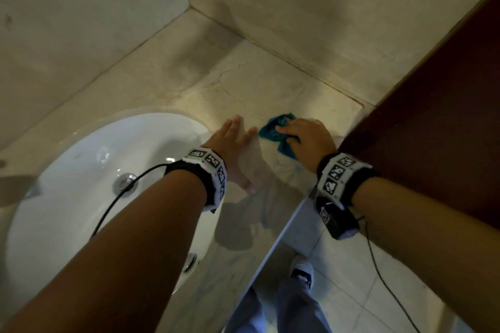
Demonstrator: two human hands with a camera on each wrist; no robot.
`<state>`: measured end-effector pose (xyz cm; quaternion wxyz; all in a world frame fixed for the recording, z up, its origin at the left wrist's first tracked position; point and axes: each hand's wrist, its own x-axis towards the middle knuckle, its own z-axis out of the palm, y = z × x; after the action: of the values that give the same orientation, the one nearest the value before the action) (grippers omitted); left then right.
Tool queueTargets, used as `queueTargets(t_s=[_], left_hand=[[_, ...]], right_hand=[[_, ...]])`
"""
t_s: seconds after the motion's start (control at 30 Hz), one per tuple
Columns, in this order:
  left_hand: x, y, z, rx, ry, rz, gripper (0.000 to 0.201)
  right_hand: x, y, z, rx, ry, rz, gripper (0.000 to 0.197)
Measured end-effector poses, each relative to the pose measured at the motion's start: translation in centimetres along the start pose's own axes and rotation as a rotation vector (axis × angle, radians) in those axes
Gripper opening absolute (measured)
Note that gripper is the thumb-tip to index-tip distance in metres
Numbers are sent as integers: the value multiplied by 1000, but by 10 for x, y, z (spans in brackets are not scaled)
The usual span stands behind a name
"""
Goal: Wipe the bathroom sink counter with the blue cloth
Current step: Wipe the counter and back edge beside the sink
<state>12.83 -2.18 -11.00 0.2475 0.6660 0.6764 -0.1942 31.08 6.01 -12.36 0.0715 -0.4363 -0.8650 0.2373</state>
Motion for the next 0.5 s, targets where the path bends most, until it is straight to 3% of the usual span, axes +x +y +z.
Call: queueTargets(t_s=[0.17, 0.27, 0.33, 0.43, 0.5], left_hand=[[-4, 1, -1, 20, -11, -5, 143], [-2, 2, 1, 34, 14, -3, 144], [1, 0, 5, 13, 29, -1, 146], [5, -3, 7, -14, 24, -5, 148], [7, -4, 7, -13, 16, -14, 151]], right_hand=[[-54, -12, 9, -15, -222, -230, 34], [-48, -2, 0, -56, -283, -279, 35], [-26, 5, -6, -57, -181, -198, 36], [1, 15, -14, -37, 36, 50, 36], [5, 14, -13, -49, 53, 121, 38]])
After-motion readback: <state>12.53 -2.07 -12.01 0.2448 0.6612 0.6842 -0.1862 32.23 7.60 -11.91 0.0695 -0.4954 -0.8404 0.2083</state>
